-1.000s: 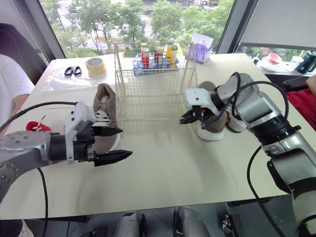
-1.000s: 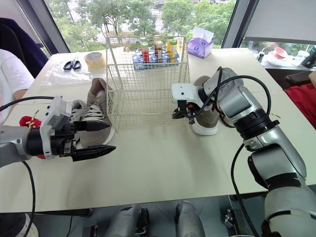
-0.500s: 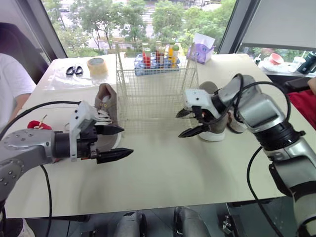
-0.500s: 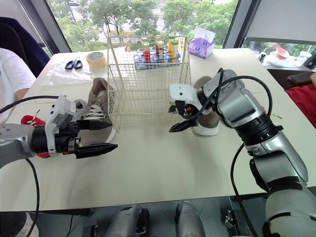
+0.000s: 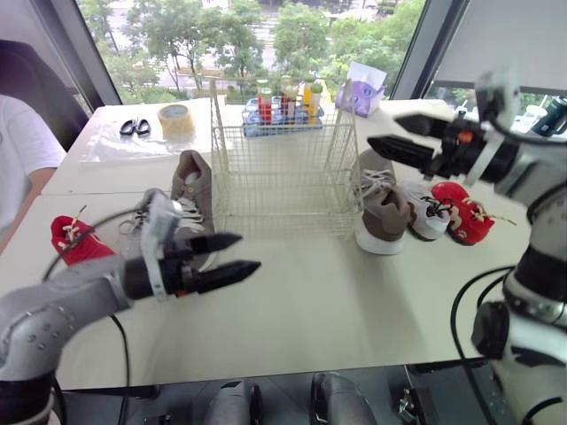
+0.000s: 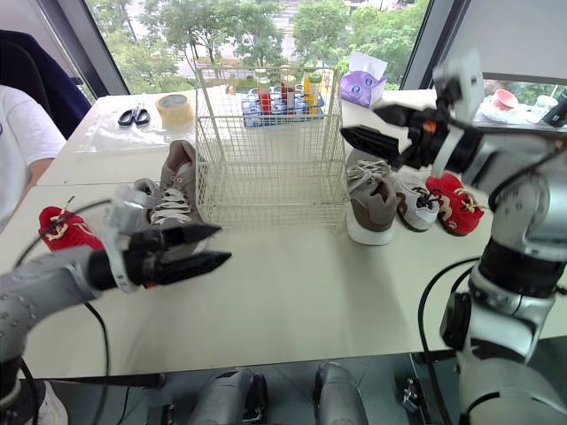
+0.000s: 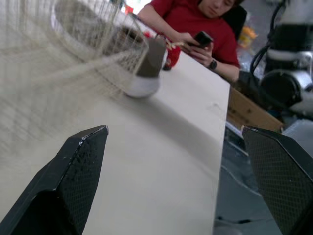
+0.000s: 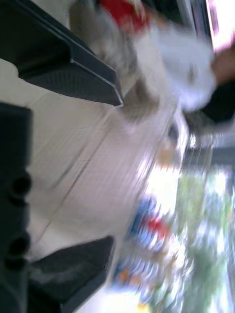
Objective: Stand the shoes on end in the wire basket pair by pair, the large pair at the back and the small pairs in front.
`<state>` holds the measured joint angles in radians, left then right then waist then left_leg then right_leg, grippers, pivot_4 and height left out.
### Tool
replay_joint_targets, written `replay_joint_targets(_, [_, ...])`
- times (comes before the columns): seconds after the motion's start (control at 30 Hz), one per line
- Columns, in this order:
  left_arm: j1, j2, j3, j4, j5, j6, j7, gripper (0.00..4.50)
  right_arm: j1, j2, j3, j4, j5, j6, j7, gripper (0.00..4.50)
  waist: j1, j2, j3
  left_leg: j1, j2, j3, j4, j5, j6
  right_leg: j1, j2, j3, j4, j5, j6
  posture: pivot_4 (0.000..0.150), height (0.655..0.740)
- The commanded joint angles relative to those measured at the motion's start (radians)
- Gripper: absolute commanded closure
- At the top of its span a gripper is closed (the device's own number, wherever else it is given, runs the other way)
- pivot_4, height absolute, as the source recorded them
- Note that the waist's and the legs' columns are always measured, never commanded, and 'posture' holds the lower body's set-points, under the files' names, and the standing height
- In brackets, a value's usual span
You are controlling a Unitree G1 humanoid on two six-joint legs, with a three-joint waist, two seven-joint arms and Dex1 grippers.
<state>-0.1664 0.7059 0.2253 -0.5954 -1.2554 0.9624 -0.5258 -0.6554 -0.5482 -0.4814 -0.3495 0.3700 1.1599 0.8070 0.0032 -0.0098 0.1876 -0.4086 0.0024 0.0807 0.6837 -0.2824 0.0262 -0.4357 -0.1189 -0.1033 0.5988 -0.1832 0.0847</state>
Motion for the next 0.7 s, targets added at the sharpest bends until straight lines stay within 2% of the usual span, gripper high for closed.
replay_joint_targets(0.03, [-0.016, -0.046, -0.028, -0.062, 0.005, -0.043, 0.084, 0.0, 0.115, 0.018, -0.022, -0.109, -0.091, -0.175, -0.176, 0.01, 0.008, 0.002, 0.001, 0.0, 0.0, 0.0, 0.0, 0.0, 0.0, 0.0, 0.0, 0.0, 0.0, 0.0, 0.0, 0.15, 0.74])
replay_joint_targets(0.13, [-0.019, -0.075, -0.105, -0.08, 0.074, -0.05, 0.104, 0.0, 0.239, 0.107, -0.032, -0.131, -0.089, -0.238, -0.274, 0.01, 0.009, 0.004, -0.001, 0.001, -0.001, 0.001, 0.0, 0.001, 0.0, 0.0, 0.001, 0.002, 0.0, 0.0, 0.0, 0.15, 0.74])
replay_joint_targets(0.33, [0.01, -0.043, -0.149, -0.095, 0.141, -0.061, 0.058, 0.0, 0.285, 0.281, 0.011, -0.164, -0.069, -0.289, -0.455, 0.01, 0.001, 0.007, -0.002, 0.002, 0.001, 0.001, 0.0, -0.002, 0.004, 0.0, 0.004, 0.003, 0.001, -0.001, -0.002, 0.15, 0.74])
replay_joint_targets(0.47, [0.011, -0.039, -0.14, -0.078, 0.153, -0.066, 0.046, 0.0, 0.33, 0.332, 0.056, -0.065, -0.077, -0.396, -0.484, 0.01, 0.007, 0.007, -0.002, 0.002, 0.002, 0.001, 0.0, -0.002, 0.005, 0.0, 0.005, 0.003, 0.0, -0.002, -0.004, 0.15, 0.74])
replay_joint_targets(0.7, [0.02, -0.04, -0.142, -0.062, 0.184, -0.076, 0.036, 0.0, 0.32, 0.328, 0.124, 0.206, -0.151, -0.628, -0.556, 0.01, 0.003, 0.007, -0.001, 0.002, 0.002, 0.001, 0.0, -0.003, 0.006, 0.0, 0.006, 0.004, 0.0, -0.002, -0.004, 0.15, 0.74])
